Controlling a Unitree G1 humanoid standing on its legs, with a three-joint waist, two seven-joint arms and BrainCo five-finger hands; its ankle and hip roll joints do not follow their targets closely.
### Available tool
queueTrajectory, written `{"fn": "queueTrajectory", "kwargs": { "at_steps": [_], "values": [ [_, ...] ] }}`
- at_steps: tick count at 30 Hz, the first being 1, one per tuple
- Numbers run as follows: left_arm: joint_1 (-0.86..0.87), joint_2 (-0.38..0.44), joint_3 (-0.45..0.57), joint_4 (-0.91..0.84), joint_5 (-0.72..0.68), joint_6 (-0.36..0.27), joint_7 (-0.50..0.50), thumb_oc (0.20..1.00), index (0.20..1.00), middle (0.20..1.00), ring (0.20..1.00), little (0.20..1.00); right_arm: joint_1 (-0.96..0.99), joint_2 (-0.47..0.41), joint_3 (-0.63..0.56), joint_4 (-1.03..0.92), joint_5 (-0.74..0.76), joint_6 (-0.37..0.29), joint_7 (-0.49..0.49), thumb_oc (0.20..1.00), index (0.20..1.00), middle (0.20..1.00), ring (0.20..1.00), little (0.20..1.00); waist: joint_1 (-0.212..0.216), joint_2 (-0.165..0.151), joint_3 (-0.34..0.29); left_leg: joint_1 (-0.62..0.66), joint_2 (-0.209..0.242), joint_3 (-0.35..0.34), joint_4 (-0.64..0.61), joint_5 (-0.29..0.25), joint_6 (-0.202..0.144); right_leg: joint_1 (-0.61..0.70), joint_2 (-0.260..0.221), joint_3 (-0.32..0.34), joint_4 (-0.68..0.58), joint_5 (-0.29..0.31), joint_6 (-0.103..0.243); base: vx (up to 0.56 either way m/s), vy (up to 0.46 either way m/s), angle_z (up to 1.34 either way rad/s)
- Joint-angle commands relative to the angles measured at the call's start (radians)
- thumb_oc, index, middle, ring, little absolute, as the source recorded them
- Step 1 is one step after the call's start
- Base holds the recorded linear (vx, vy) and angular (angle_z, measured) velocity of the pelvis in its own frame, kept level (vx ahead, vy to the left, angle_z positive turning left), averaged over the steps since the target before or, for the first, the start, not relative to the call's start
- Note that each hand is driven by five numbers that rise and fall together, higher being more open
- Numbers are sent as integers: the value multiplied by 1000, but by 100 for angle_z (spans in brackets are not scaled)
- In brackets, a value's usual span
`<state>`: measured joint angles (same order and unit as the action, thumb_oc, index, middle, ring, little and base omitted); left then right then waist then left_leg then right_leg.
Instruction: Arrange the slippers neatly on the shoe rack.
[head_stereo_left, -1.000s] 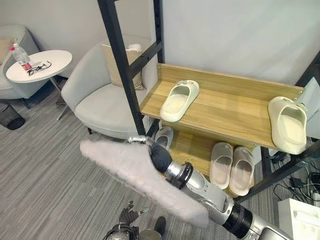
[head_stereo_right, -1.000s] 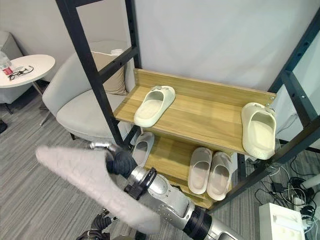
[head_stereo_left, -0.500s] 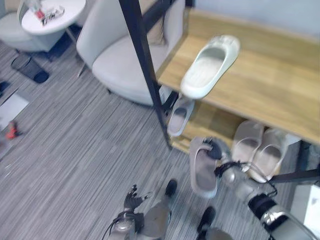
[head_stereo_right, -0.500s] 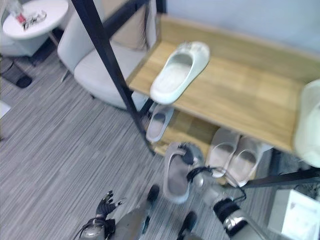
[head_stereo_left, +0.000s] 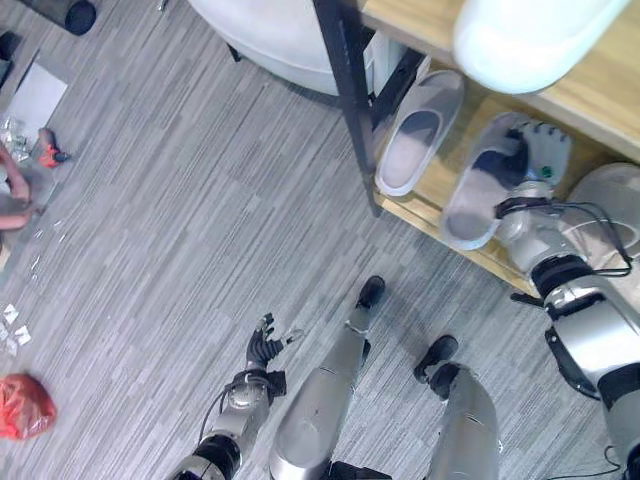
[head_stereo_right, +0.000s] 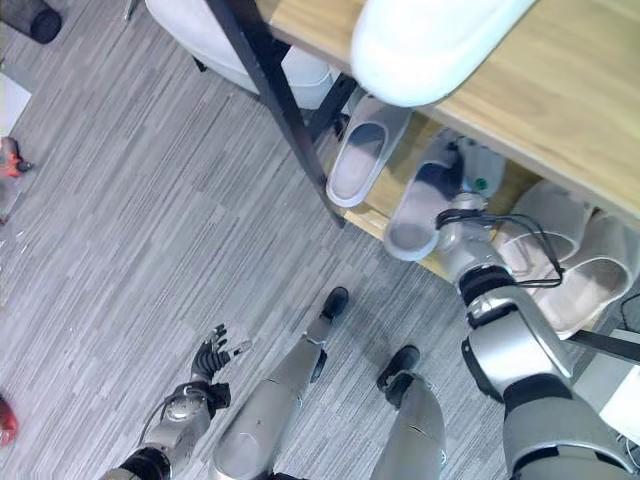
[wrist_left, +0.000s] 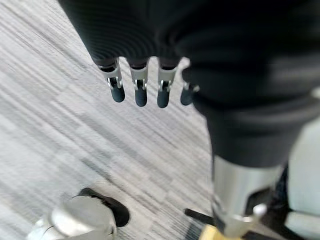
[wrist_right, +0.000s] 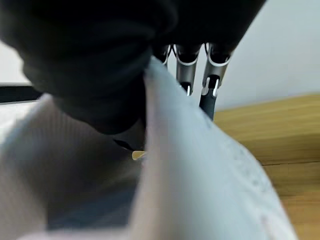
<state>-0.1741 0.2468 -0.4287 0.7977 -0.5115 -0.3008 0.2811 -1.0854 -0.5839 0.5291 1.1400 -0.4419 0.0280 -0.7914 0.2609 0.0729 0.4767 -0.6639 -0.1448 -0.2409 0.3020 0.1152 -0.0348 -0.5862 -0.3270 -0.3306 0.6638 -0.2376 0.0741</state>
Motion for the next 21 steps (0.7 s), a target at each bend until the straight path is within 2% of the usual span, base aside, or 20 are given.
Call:
{"fn": "queueTrajectory", "kwargs": {
  "at_steps": [1, 4, 8, 19, 20, 21],
  "values": [
    [-4, 21, -5, -15, -31, -36, 1, 1000, 1000, 1000, 1000, 1000, -70, -110, 27, 21, 69, -13, -41, 200, 200, 200, 200, 200, 30, -8, -24, -117, 1, 19, 168, -164, 3, -23, -1, 79, -37, 9, 19, 0, 51, 3],
    [1, 30, -15, -31, -30, -38, -11, 1000, 1000, 1000, 1000, 1000, -93, -129, 50, 68, 89, -24, -36, 200, 200, 200, 200, 200, 37, -12, -22, -178, -11, 17, 222, -178, 8, -94, -15, 98, 35, -21, 8, 21, 42, 14],
    [26, 39, -29, -63, -30, -45, -24, 1000, 1000, 1000, 1000, 1000, -118, -138, 67, 67, 92, -31, -40, 200, 200, 200, 200, 200, 43, -3, -12, -238, -22, 28, 271, -190, 17, -169, -17, 125, 90, -32, -1, -20, 29, -3],
    [6, 37, -23, -65, -43, -57, -22, 1000, 1000, 1000, 1000, 1000, -149, -75, 78, 73, 80, -28, -48, 200, 200, 200, 200, 200, 43, 20, -24, -308, -49, 36, 360, -218, 34, -265, -44, 165, 201, -74, -10, -9, 17, -3],
    [9, 35, -22, -58, -50, -60, -27, 1000, 1000, 1000, 1000, 1000, -162, -68, 87, 95, 79, -24, -25, 504, 504, 504, 504, 504, 45, 17, -30, -310, -52, 37, 366, -222, 35, -267, -44, 170, 206, -77, -11, 16, 8, 3],
    [10, 37, -18, -60, -56, -60, -32, 1000, 1000, 1000, 1000, 1000, -172, -70, 101, 113, 76, -21, -9, 1000, 1000, 1000, 1000, 1000, 49, 16, -34, -309, -53, 37, 366, -224, 34, -269, -46, 172, 209, -79, -11, 16, 0, 3]
  ]
}}
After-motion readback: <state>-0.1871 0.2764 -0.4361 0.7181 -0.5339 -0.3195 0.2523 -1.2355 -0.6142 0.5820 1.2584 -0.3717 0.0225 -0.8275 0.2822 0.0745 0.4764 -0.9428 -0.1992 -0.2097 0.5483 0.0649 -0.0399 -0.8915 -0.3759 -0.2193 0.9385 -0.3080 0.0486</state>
